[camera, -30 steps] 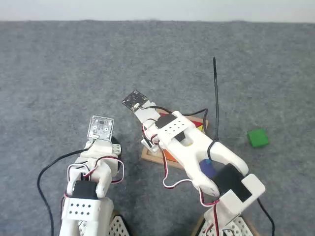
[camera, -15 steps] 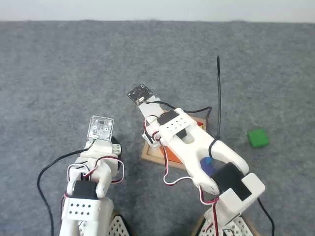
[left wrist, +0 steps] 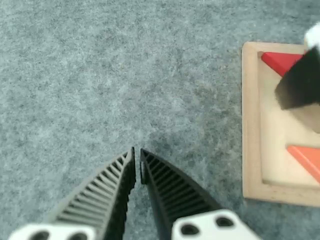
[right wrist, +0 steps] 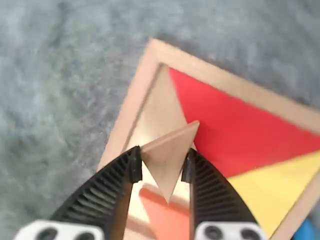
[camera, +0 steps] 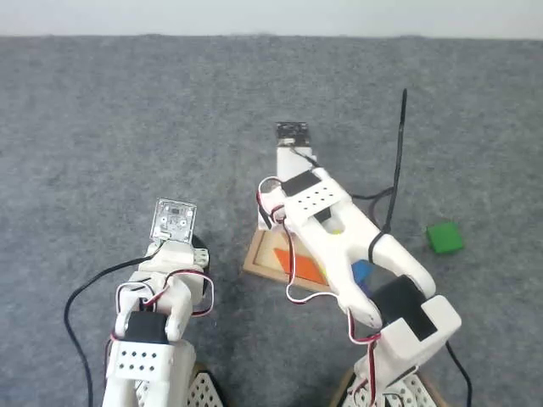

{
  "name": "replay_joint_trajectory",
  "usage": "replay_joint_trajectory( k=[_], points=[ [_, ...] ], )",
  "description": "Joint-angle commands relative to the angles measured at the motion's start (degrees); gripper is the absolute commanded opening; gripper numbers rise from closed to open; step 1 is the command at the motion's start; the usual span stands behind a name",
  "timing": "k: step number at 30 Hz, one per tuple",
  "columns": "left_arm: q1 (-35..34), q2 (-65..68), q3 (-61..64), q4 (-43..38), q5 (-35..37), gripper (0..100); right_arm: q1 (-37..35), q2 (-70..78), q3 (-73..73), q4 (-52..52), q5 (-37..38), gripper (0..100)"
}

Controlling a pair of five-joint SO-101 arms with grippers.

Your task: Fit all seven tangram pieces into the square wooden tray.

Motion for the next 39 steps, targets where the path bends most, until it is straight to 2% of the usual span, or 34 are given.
replay_joint_trajectory(
  k=[1, 4, 6, 12, 15, 18, 19, 21, 24, 26, 28, 29, 31, 35, 39],
  points=[
    [-0.3, -0.7, -0.5, 0.1, 0.3, 2, 0.7, -4.2, -4.8, 5.3, -11.5, 8.5],
    [-0.3, -0.7, -0.5, 0.1, 0.3, 2, 0.0, -3.7, -6.1, 8.5, -18.8, 8.6],
    [-0.3, -0.7, -0.5, 0.1, 0.3, 2, -1.0, -3.7, -6.1, 9.1, -21.0, 10.7],
    [-0.4, -0.7, -0.5, 0.1, 0.4, 1, -6.5, -4.1, -5.9, 8.9, -21.9, 25.6],
    [-0.2, -0.7, -0.5, 0.1, 0.3, 1, -6.4, -4.3, -6.1, 9.2, -21.8, 27.0],
    [-0.3, -0.7, -0.5, 0.1, 0.4, 1, -2.9, -4.3, -6.3, 8.3, -20.5, 27.0],
    [-0.3, -0.7, -0.5, 0.1, 0.3, 1, -1.6, -4.3, -6.5, 8.0, -17.8, 27.0],
    [-0.3, -0.7, -0.5, 0.1, 0.3, 1, 0.0, -4.3, -7.3, 7.7, -6.8, 26.9],
    [-0.3, -0.7, -0.5, 0.1, 0.3, 1, 0.0, -4.4, -7.8, 7.7, 18.4, 26.2],
    [-0.3, -0.7, -0.5, 0.1, 0.3, 1, -0.9, -4.5, -8.0, 7.0, 33.1, 18.1],
    [-0.3, -0.7, -0.5, 0.1, 0.3, 1, -1.3, -5.7, -7.5, 4.4, 37.5, 3.0],
    [-0.3, -0.7, -0.5, 0.1, 0.3, 1, -1.4, -6.5, -6.5, 3.1, 38.2, 0.0],
    [-0.3, -0.7, -0.5, 0.1, 0.3, 1, -1.7, -8.0, -3.8, 1.4, 38.9, 3.3],
    [-0.3, -0.7, -0.5, 0.1, 0.3, 1, -3.1, -8.9, 0.8, -1.5, 42.3, 0.9],
    [-0.3, -0.7, -0.5, 0.1, 0.3, 1, -4.0, -10.9, 2.3, 1.6, 43.9, 0.6]
  ],
)
